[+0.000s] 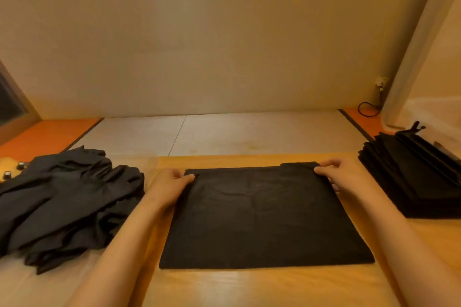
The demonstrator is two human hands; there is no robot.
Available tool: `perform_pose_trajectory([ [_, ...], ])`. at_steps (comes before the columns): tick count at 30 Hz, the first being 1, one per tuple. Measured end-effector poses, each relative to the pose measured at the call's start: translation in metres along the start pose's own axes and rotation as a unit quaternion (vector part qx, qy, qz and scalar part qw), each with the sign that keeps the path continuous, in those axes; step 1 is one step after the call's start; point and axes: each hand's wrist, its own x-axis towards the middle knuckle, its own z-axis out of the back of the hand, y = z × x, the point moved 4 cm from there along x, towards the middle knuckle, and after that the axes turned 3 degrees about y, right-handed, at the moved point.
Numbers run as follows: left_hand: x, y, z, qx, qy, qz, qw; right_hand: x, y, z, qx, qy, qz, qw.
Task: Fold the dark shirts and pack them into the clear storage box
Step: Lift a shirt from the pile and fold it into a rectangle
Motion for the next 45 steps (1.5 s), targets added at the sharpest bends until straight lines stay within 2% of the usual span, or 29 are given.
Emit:
perform_pose_trajectory([
  [2,0.002,0.002,-0.001,0.009,-0.051,-0.022,0.998,0.005,-0.004,-0.001,-0.014,-0.027,0.017,0.999],
  [10,-0.006,-0.008,-0.008,0.124,-0.150,-0.079,0.978,0.006,-0.009,-0.003,-0.018,-0.080,0.062,0.995],
  [15,-0.008,-0.007,-0.007,0.149,-0.185,-0.083,0.968,0.008,-0.012,-0.004,-0.029,-0.123,0.071,0.990],
  [18,-0.007,-0.006,-0.006,0.159,-0.190,-0.082,0.965,0.007,-0.014,-0.006,-0.079,-0.148,0.073,0.983],
  [20,-0.007,-0.005,-0.006,0.166,-0.198,-0.084,0.962,0.003,-0.011,-0.006,-0.130,-0.165,0.083,0.974],
  [23,-0.006,-0.006,-0.005,0.216,-0.220,-0.091,0.947,-0.007,0.003,-0.007,-0.199,-0.201,0.161,0.946],
  [26,-0.006,-0.006,-0.006,0.245,-0.228,-0.096,0.938,-0.011,0.013,-0.019,-0.244,-0.164,0.238,0.926],
  [29,-0.007,-0.007,-0.005,0.224,-0.226,-0.102,0.943,-0.009,0.012,-0.025,-0.314,-0.128,0.236,0.911],
  [32,-0.023,-0.027,-0.005,0.228,-0.233,-0.145,0.934,-0.023,0.028,-0.022,-0.308,-0.166,0.270,0.897],
  [34,-0.041,-0.051,-0.023,0.235,-0.189,-0.217,0.928,-0.045,0.050,-0.035,-0.272,-0.162,0.335,0.887],
  [36,-0.055,-0.065,-0.057,0.294,-0.098,-0.280,0.908,-0.065,0.065,-0.067,-0.290,-0.083,0.383,0.873],
  [38,-0.059,-0.060,-0.085,0.346,-0.001,-0.287,0.894,-0.071,0.061,-0.100,-0.346,0.014,0.370,0.862],
  [40,-0.053,-0.048,-0.093,0.360,0.064,-0.255,0.895,-0.065,0.051,-0.115,-0.384,0.073,0.333,0.858],
  [45,-0.041,-0.043,-0.088,0.360,0.086,-0.255,0.893,-0.052,0.042,-0.115,-0.402,0.127,0.292,0.859],
])
